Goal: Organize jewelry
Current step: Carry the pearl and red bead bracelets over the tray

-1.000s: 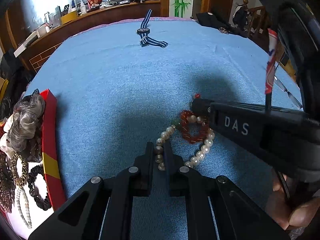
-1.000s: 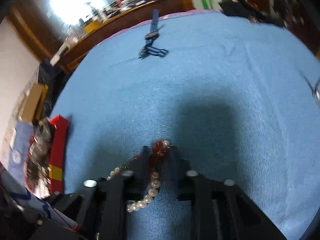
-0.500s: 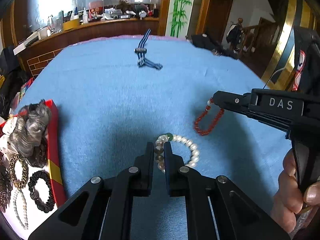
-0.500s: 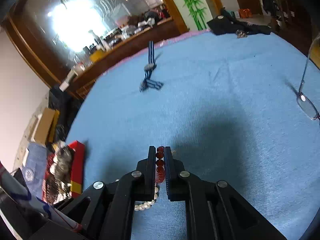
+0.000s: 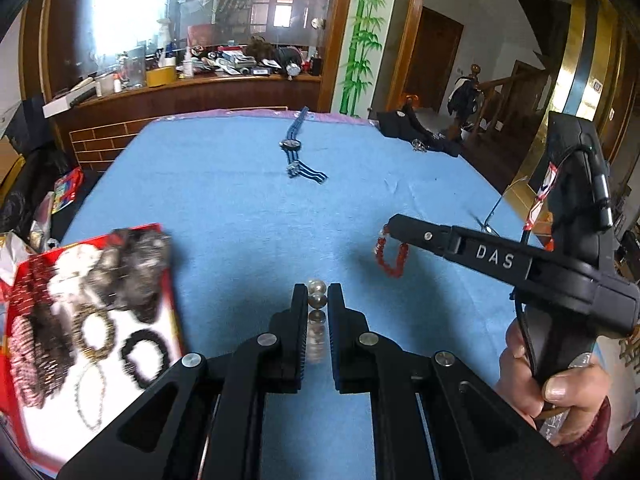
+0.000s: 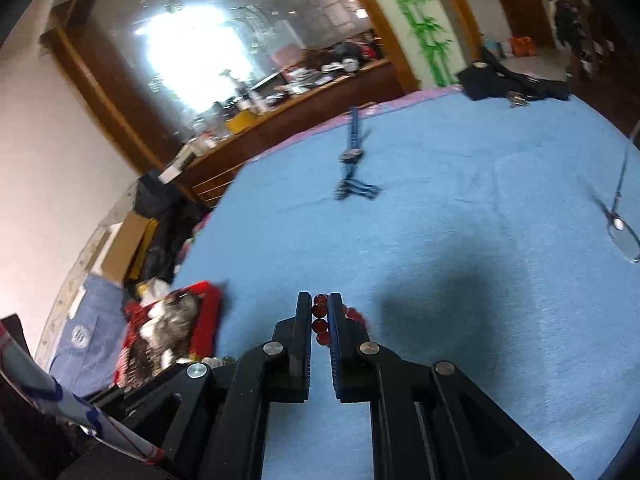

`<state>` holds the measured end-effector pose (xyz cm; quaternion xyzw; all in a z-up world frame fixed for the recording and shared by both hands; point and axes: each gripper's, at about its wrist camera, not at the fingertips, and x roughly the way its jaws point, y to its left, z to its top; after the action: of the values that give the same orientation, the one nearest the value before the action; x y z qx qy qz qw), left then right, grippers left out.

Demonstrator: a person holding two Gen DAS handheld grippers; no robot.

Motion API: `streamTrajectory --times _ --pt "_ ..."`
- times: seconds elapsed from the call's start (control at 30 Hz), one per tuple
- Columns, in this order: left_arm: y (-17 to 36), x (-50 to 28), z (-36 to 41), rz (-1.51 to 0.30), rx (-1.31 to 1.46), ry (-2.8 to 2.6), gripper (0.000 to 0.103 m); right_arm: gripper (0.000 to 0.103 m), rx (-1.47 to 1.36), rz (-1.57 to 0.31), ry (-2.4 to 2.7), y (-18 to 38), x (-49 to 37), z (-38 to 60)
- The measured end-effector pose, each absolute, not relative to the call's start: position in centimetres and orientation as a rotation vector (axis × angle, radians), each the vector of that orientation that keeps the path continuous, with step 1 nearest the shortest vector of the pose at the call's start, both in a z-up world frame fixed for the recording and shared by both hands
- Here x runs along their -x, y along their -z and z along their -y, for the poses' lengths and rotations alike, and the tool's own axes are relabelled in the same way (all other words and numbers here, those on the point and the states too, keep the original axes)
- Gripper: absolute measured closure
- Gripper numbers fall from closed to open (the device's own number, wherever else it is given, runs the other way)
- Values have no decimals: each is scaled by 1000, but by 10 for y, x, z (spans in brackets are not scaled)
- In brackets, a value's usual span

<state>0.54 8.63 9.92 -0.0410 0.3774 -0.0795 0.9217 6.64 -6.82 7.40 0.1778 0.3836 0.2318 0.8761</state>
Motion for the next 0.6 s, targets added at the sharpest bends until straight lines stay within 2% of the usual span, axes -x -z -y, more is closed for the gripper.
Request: streamTrajectory --times 0.3,0.6 --pt "-117 56 -168 -756 109 30 94 94 -306 -796 -722 -93 -6 -9" --pt "-89 95 -255 -804 182 -136 94 94 -181 -874 -872 -80 36 -101"
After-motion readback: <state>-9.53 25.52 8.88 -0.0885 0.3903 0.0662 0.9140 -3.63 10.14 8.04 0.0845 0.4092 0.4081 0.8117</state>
